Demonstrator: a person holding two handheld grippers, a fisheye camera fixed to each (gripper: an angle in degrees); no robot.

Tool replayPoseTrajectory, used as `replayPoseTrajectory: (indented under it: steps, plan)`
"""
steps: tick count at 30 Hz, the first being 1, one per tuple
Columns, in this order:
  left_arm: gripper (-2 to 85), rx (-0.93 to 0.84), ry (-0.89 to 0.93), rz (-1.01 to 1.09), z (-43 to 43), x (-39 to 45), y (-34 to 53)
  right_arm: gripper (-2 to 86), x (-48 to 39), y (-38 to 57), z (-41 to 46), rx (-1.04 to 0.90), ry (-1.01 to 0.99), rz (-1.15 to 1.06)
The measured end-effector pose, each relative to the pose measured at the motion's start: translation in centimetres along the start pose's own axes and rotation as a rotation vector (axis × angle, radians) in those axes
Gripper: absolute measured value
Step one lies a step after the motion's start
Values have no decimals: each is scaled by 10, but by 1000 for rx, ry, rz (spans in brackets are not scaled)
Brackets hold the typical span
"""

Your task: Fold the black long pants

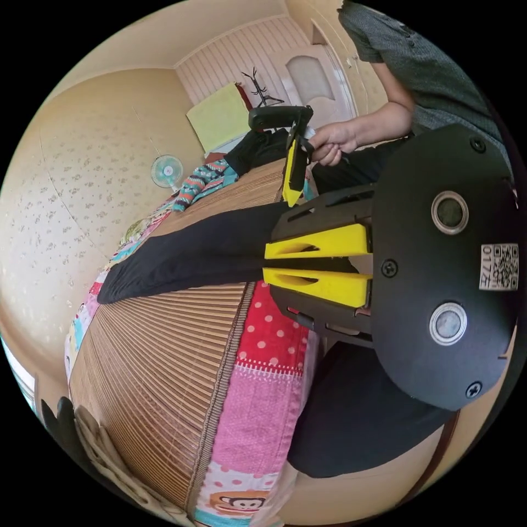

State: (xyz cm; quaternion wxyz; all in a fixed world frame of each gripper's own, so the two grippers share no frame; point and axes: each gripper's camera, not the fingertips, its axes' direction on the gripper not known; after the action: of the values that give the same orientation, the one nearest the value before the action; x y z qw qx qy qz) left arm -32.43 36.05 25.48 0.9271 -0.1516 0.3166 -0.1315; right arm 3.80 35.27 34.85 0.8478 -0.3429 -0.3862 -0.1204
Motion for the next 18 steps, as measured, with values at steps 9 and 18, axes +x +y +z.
replayPoseTrajectory:
  steps: [9, 18]
  plan:
    - [114, 124, 105, 31, -19, -35, -71, 127, 71, -55, -64, 113, -141, 89]
    - [165, -130, 177, -71, 32, -101, -167, 161, 154, -118, -77, 90, -340, 185]
